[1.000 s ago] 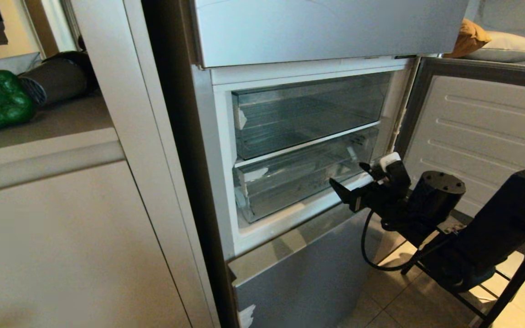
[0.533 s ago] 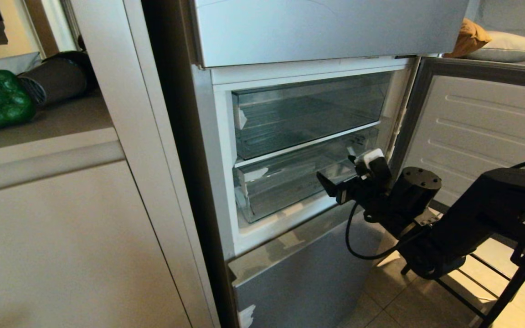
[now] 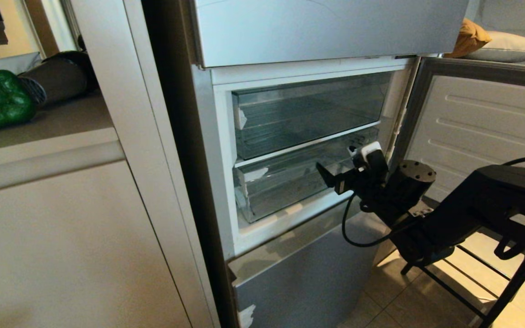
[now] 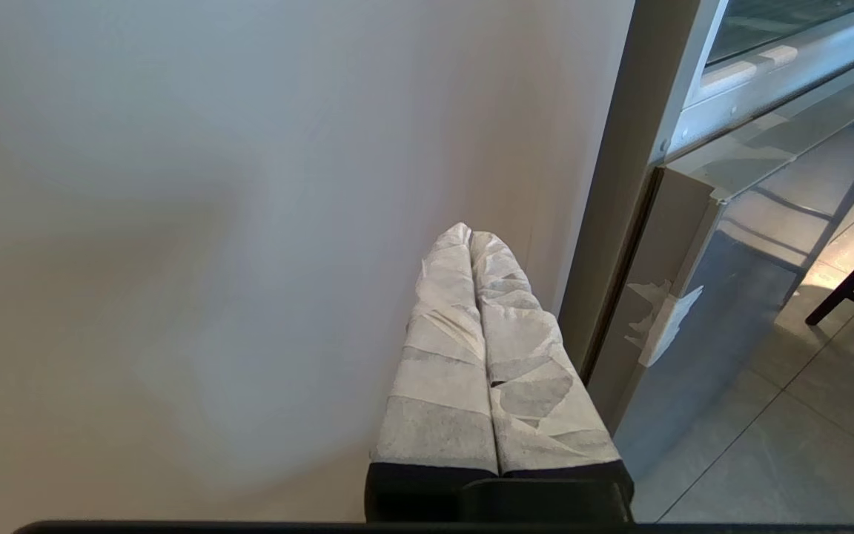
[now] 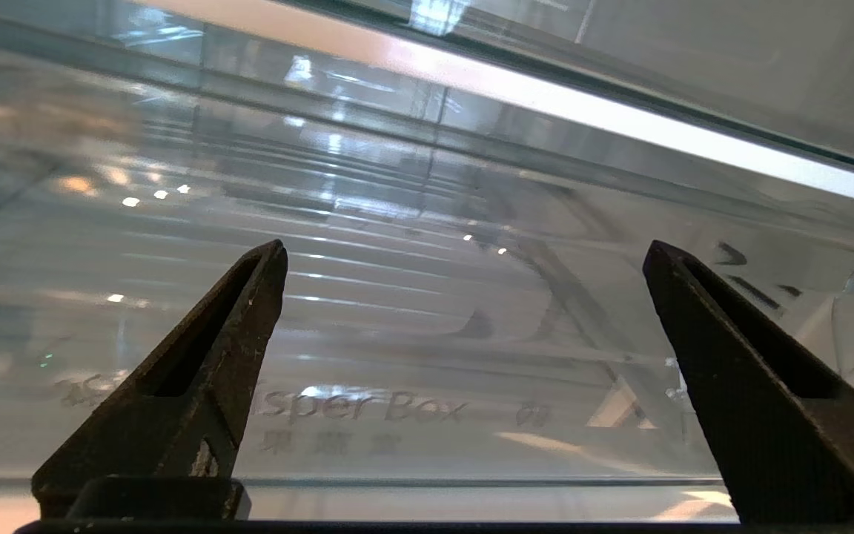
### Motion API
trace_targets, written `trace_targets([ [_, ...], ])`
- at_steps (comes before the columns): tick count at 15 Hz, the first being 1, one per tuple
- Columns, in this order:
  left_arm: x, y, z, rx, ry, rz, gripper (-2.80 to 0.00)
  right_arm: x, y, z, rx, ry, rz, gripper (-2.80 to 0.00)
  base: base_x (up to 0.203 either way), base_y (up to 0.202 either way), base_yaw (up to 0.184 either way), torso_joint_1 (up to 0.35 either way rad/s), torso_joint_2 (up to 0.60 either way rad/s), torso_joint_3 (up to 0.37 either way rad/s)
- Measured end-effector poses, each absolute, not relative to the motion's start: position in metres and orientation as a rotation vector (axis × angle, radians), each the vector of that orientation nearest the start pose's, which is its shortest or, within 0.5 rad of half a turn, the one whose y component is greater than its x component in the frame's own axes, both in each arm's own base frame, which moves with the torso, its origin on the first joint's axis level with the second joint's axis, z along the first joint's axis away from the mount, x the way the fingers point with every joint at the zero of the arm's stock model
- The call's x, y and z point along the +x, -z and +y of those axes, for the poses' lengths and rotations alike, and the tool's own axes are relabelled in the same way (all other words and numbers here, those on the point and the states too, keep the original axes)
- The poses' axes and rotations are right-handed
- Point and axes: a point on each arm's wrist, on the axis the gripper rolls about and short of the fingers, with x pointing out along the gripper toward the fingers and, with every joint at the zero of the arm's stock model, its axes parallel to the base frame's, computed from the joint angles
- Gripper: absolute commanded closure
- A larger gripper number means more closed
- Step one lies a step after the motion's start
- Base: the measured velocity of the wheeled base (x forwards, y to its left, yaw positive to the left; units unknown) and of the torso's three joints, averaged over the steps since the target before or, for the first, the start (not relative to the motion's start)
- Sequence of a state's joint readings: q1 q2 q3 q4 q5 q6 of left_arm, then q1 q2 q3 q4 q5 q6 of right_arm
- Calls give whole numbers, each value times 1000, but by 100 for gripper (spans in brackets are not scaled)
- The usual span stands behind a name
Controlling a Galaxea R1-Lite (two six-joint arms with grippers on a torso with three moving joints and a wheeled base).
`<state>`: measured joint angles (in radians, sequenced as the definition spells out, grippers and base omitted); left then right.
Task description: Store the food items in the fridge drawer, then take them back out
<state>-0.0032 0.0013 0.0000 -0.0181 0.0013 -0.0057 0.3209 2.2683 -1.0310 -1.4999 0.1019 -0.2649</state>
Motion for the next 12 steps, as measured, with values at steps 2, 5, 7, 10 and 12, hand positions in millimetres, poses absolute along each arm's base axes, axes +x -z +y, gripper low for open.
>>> trace_targets([
  [2,-23,-77,0,-6,2,-17,0,402,-119,135,-230,-379,-313,-280,0,0,0,0,0,0],
  [5,-23,-77,0,-6,2,-17,0,409,-125,135,-230,-368,-315,-280,0,0,0,0,0,0],
  [7,-23,-77,0,-5,2,-17,0,414,-130,136,-229,-353,-315,-280,0,0,0,0,0,0],
  [10,-23,-77,0,-6,2,-16,0,415,-132,137,-229,-351,-320,-280,0,0,0,0,0,0],
  [12,-23,-77,0,-5,2,-17,0,415,-132,137,-231,-351,-321,-280,0,0,0,0,0,0],
])
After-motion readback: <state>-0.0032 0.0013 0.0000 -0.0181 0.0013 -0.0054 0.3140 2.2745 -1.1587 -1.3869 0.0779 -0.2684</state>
